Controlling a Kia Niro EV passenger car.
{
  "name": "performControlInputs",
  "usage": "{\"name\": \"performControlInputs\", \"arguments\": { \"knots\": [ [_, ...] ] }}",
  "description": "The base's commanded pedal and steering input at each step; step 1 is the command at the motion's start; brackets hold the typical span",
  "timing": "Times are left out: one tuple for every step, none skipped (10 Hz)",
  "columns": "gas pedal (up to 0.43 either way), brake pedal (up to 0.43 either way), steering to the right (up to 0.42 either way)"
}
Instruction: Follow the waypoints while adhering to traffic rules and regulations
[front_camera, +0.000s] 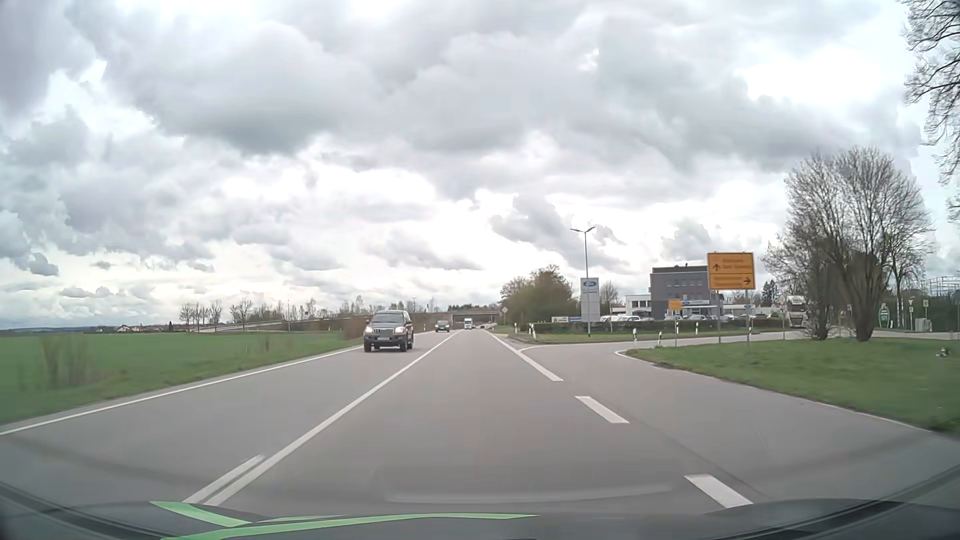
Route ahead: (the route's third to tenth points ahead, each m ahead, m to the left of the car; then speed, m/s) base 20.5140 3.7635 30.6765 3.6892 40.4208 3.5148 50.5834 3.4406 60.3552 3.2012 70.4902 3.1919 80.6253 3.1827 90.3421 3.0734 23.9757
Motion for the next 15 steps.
{"name": "performControlInputs", "arguments": {
  "knots": [
    [0.169, 0.0, 0.0],
    [0.169, 0.0, 0.0],
    [0.169, 0.0, 0.0],
    [0.169, 0.0, 0.0],
    [0.157, 0.0, 0.0],
    [0.157, 0.0, 0.0],
    [0.157, 0.0, 0.0],
    [0.157, 0.0, 0.0],
    [0.169, 0.0, 0.0],
    [0.169, 0.0, 0.0],
    [0.169, 0.0, 0.0],
    [0.177, 0.0, 0.0],
    [0.177, 0.0, 0.0],
    [0.177, 0.0, 0.0],
    [0.177, 0.0, 0.0]
  ]
}}
